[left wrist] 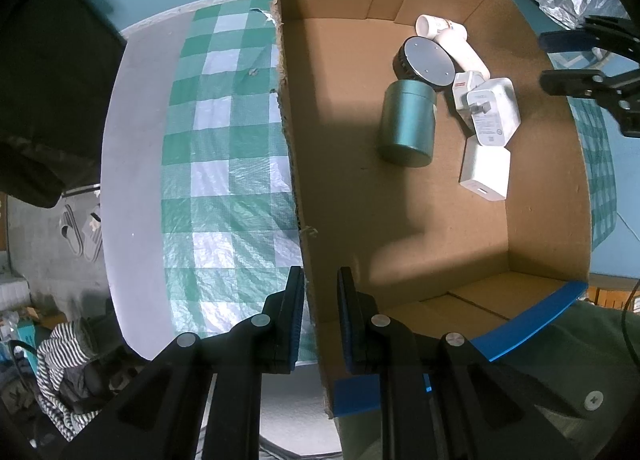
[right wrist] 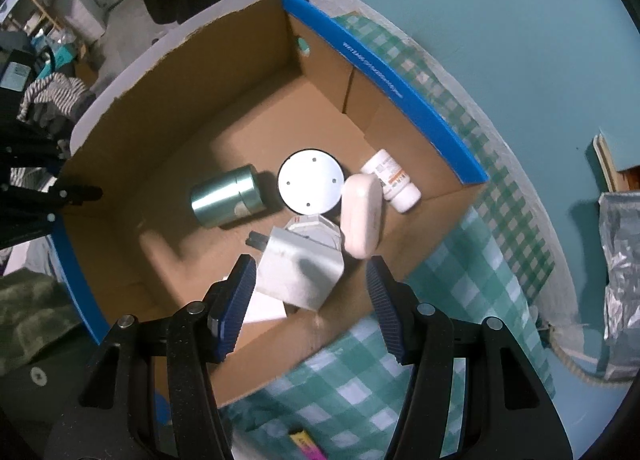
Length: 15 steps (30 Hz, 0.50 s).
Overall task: Organize rigid objects
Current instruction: 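Carry the second charger with the right gripper into the box and release, then move the right gripper to the gold-pink battery and grasp it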
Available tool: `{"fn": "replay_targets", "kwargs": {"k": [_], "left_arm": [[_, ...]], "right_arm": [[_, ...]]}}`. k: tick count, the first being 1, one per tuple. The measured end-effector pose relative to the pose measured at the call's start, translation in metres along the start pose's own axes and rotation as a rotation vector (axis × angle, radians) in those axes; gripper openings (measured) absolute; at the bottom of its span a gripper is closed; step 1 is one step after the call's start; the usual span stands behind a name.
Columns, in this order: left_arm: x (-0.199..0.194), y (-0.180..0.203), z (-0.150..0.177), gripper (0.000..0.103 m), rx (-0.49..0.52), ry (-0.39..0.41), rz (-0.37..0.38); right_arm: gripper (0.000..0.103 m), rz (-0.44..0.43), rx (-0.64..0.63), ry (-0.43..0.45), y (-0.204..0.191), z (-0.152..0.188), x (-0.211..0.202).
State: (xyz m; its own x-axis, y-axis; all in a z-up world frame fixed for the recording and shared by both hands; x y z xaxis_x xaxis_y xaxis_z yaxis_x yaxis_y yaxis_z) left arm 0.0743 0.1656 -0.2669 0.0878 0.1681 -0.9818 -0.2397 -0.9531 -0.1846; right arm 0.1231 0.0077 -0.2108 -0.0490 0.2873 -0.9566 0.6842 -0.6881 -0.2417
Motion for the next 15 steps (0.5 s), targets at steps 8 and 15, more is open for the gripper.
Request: {"fn": "replay_targets", "kwargs": {"k": [8, 15], "left_arm": [[0.0, -0.001, 0.001, 0.016, -0.007, -0.003, -0.008], [0.001, 0.0, 0.001, 0.016, -0.01, -0.002, -0.02]], "right_arm": [[0.058, 0.002, 0.055, 0.03, 0.012, 0.027, -0.022], [0.058, -0.003, 0.139, 0.021, 0.032, 0.079, -0.029]]}}
Point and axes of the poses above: each gripper's, at about its wrist camera, not at the fingertips, and x roughly the way its jaws point, y to its right, z to its underside, the point moved 7 cm from there along x, roughly the way its jaws point, and after that the axes turned 15 degrees about -z, right-handed, at the moved point
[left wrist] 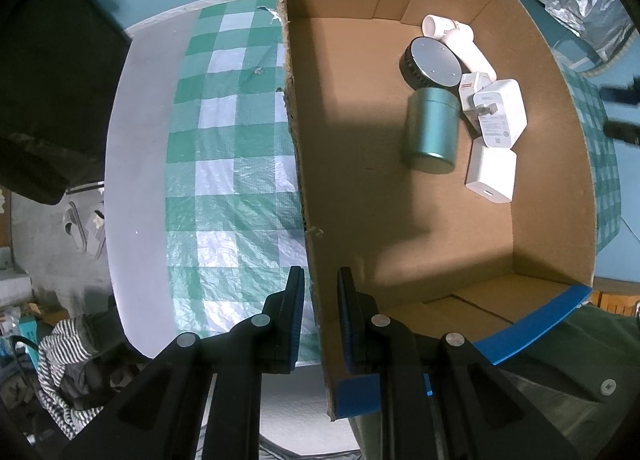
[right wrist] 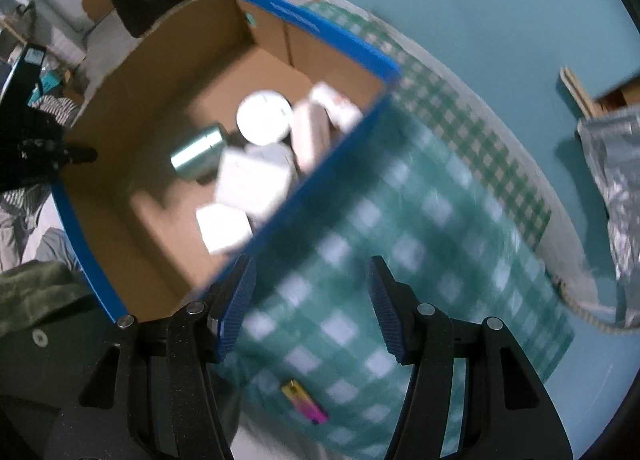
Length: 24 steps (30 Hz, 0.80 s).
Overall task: Organize rigid objects
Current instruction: 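Move the right gripper to the gold-pink battery and grasp it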
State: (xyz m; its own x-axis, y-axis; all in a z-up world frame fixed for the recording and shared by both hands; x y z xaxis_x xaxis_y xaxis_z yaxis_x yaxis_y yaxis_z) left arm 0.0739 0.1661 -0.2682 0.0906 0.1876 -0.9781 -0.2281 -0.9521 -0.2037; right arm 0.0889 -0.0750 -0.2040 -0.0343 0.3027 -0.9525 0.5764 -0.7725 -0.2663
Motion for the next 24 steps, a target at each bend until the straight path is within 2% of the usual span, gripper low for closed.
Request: {"fn": "replay_targets", "kwargs": {"k": [9, 15, 24], "left_arm": [[-0.002, 0.004, 0.002, 0.016, 0.005, 0.003, -0.014], [-0.003, 0.01, 0.003, 0.016, 0.008, 0.005, -0.03], [-0.005, 0.013, 0.003, 0.016, 0.005, 0.012, -0.038]], "right_arm": [[0.058, -0.041, 0.084, -0.046, 0.021, 0.079, 0.02], [0.058, -0.057, 0.044, -0.104, 0.017, 0.123, 0.045], [0.058, -0.046, -0.032, -0.187, 0.01, 0.163, 0.083]]}}
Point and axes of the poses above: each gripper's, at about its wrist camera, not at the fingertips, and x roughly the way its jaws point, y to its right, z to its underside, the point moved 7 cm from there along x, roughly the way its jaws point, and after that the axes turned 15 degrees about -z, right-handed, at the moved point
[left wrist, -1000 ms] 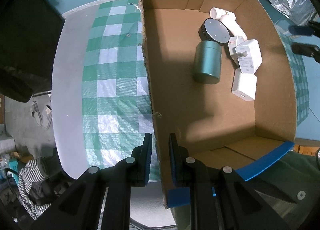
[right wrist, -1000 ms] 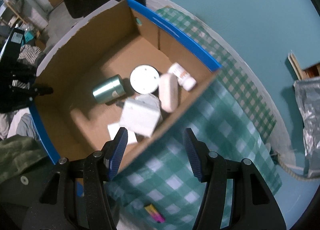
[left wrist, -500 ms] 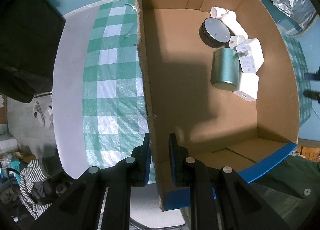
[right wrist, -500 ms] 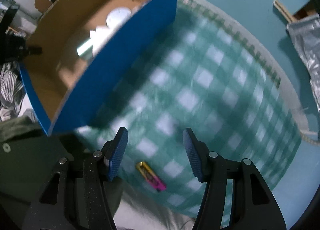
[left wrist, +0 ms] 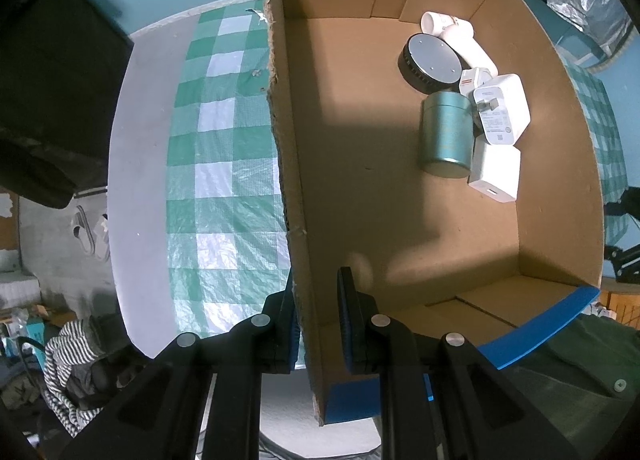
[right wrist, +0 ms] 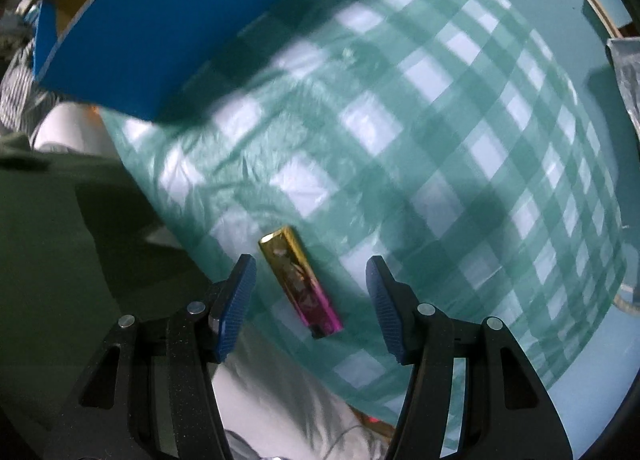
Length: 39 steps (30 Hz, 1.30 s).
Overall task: Organize rigid objects
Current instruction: 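Move the right gripper to the gold-pink battery and grasp it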
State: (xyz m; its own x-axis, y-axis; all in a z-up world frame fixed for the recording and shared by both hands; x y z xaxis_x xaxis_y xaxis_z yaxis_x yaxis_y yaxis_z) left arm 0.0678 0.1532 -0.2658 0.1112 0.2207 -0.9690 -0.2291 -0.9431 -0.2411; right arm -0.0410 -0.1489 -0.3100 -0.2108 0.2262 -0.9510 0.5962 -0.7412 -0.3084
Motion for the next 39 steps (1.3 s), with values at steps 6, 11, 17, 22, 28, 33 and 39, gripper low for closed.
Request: {"fn": "replay_targets", "kwargs": {"k": [6, 11, 17, 22, 28, 33, 39], "left_arm": [[-0.001, 0.001, 0.001, 0.016, 0.001, 0.004, 0.0], [-0.003, -0.002, 0.001, 0.016, -0.003, 0.007, 0.004], [-0.005, -0.004, 0.001, 0.016, -0.005, 0.011, 0.008], [-0.005, -0.007, 0.001, 0.016, -0.01, 0.011, 0.014], [-0.004, -0.008, 0.003, 0.017, -0.012, 0.008, 0.021], [-0.003, -0.008, 0.003, 0.017, -0.008, 0.008, 0.022], [-0.002, -0.007, 0.003, 0.017, -0.007, 0.009, 0.023]], "right_arm": [[0.058, 0.001, -0.012, -0.017, -0.004, 0.003, 0.015], [0.047, 0.03, -0.023, -0.03, -0.002, 0.003, 0.026], [0.025, 0.062, -0.015, -0.021, -0.002, 0.001, 0.029], [0.022, 0.037, 0.084, 0.027, 0.01, -0.008, 0.022], [0.022, -0.021, 0.227, 0.098, 0.027, -0.032, 0.008], [0.022, -0.046, 0.259, 0.125, 0.032, -0.052, -0.003], [0.022, -0.057, 0.273, 0.134, 0.038, -0.085, -0.012]]}}
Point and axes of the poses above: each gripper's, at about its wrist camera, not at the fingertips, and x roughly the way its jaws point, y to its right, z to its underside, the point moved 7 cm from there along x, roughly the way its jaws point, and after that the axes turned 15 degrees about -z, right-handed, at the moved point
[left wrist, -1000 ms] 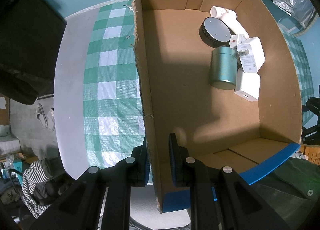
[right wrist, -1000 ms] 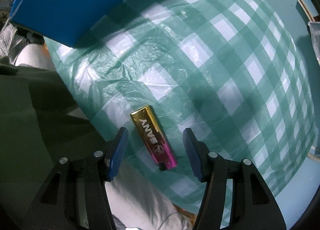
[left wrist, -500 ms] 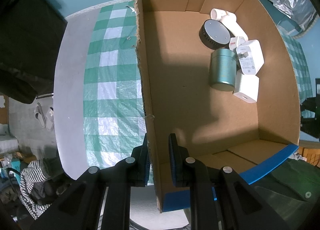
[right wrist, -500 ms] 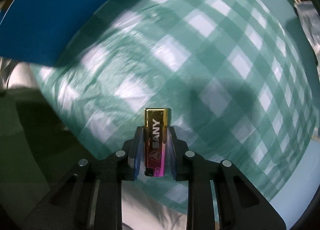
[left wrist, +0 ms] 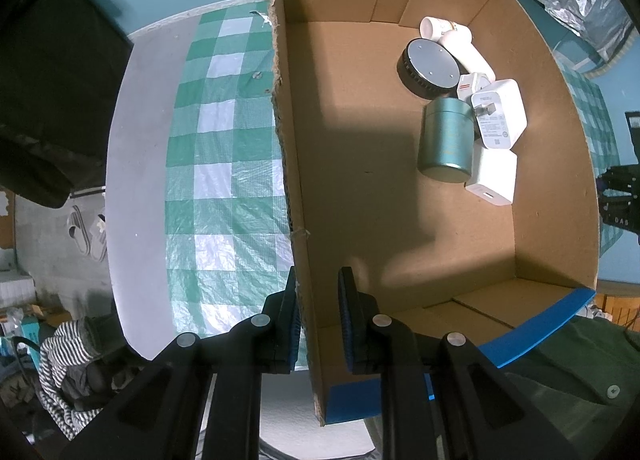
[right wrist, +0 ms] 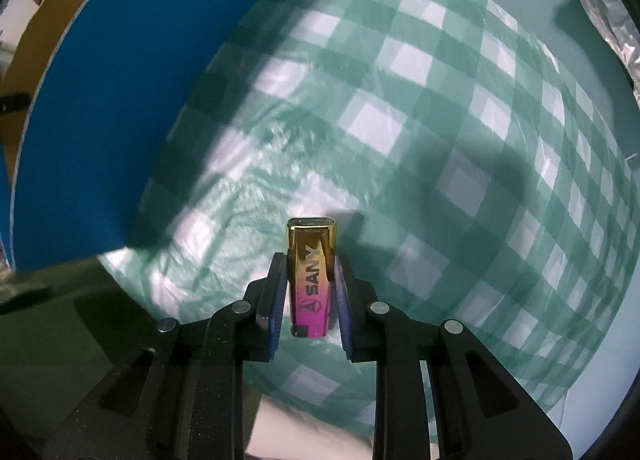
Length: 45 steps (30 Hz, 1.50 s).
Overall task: Organize rigid objects
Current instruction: 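Move the right gripper to the gold-pink battery and grasp it, then carry the battery with the right gripper into the box and release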
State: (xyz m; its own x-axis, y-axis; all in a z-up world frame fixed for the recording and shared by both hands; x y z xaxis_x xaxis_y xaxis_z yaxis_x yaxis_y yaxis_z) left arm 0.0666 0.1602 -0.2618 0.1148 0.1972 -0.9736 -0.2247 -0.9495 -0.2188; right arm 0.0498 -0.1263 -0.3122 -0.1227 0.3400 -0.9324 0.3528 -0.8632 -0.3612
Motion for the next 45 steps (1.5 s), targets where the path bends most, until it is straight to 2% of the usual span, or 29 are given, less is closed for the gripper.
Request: {"fn": "replay_targets", "kwargs": {"k": [7, 15, 18, 19, 30, 45], "left_arm": [[-0.001, -0.001, 0.0, 0.017, -0.003, -0.001, 0.008], [-0.001, -0.003, -0.001, 0.017, -0.006, 0.002, 0.008], [-0.002, -0.004, -0.001, 0.017, -0.008, 0.003, 0.01], [-0.002, -0.004, -0.002, 0.017, -0.007, 0.003, 0.009], [-0.002, -0.004, -0.004, 0.017, 0.003, -0.003, 0.011], [0.001, -0.005, -0.004, 0.017, -0.001, -0.014, 0.02]], "right_arm": [[0.022, -0.016, -0.008, 0.027, -0.003, -0.035, -0.013], [0.022, -0.016, -0.025, 0.057, -0.008, -0.047, -0.032], [0.022, -0.021, -0.024, 0.073, -0.011, -0.044, -0.037], [0.022, -0.024, -0.023, 0.078, -0.01, -0.03, -0.045], [0.021, -0.029, -0.023, 0.117, -0.013, -0.019, -0.061], [0.021, -0.051, -0.127, 0.185, -0.065, -0.062, -0.12]]}}
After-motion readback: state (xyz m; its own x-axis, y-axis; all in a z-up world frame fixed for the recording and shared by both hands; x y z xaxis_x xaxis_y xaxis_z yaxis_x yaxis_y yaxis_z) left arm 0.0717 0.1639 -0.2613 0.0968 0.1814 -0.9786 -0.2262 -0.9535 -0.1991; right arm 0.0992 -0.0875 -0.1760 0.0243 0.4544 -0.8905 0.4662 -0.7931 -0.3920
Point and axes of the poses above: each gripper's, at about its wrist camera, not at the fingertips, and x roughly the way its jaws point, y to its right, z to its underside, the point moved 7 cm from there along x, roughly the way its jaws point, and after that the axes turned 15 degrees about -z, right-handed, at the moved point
